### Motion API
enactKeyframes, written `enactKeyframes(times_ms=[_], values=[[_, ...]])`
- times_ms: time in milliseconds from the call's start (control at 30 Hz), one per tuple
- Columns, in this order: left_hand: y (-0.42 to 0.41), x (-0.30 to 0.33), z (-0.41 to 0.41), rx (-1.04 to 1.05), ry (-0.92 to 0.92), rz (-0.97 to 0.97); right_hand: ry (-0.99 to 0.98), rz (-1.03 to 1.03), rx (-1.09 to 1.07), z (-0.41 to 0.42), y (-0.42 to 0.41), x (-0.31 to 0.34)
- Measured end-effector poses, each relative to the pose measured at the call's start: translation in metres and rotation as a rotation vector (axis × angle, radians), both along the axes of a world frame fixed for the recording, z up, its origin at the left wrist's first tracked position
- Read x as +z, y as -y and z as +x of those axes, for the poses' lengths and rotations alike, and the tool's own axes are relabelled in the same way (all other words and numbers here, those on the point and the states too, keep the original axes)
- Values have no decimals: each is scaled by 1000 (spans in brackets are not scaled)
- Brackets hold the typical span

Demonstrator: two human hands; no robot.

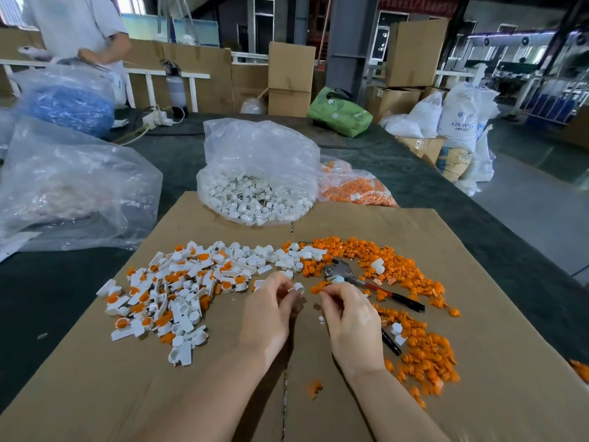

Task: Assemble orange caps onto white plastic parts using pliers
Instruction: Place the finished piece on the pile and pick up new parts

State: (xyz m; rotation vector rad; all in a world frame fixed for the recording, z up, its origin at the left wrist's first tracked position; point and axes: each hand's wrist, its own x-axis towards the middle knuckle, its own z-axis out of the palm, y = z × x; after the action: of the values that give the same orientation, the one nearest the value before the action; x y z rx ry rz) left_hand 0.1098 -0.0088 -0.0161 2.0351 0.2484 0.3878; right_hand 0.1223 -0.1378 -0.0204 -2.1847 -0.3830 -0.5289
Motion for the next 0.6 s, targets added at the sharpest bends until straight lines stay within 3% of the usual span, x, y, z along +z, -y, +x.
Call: enactKeyframes(times_ms=[367, 600], values=[[-7, 5, -6, -119, -118, -196, 20, -176, 24, 0, -3, -2], [-3, -1, -10, -95, -61, -54, 104, -220, 70, -5, -7, 2]])
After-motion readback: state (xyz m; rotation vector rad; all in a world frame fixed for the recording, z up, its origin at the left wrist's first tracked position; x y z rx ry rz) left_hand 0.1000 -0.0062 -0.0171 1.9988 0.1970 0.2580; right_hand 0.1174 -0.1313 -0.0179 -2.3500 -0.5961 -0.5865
